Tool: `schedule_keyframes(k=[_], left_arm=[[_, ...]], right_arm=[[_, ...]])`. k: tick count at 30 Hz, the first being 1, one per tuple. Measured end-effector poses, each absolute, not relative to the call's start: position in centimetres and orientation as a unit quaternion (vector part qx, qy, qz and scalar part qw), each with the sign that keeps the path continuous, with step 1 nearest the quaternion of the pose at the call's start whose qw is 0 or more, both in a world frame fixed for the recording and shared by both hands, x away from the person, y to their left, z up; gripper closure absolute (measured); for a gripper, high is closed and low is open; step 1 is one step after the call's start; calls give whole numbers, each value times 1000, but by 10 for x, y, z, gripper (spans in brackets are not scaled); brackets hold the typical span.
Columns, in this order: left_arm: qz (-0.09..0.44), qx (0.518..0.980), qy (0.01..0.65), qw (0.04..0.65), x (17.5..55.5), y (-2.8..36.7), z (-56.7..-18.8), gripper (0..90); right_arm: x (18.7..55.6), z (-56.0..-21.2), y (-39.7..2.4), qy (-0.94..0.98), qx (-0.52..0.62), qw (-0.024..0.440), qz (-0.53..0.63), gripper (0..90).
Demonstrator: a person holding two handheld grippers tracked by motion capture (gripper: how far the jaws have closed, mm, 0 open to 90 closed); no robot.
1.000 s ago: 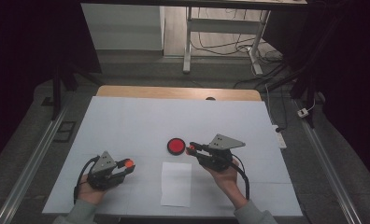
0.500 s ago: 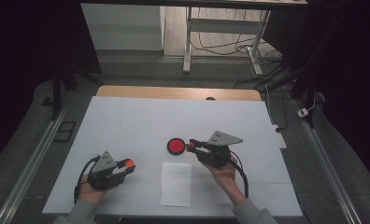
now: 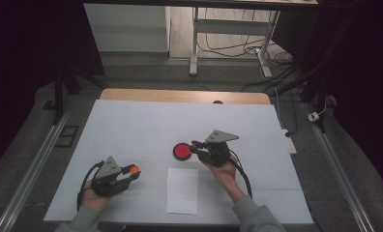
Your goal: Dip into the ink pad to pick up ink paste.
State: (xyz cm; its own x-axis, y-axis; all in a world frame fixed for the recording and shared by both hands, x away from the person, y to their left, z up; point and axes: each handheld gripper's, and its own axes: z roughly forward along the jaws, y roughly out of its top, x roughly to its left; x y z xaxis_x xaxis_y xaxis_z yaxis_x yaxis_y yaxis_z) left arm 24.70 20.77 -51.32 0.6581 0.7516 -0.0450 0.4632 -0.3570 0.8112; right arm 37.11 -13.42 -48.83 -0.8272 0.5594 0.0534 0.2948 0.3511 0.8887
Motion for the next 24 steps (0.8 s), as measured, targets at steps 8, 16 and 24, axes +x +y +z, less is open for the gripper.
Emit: schedule_keyframes(k=[8, 16, 24], left_arm=[[170, 807, 377, 423, 247, 207, -514, 648], [170, 807, 377, 423, 248, 207, -514, 648], [168, 807, 377, 422, 248, 207, -514, 648]], right_arm=[[384, -495, -124, 814, 275, 123, 497, 724], [389, -502, -117, 816, 283, 118, 490, 724], [393, -507, -111, 820, 284, 116, 484, 724]])
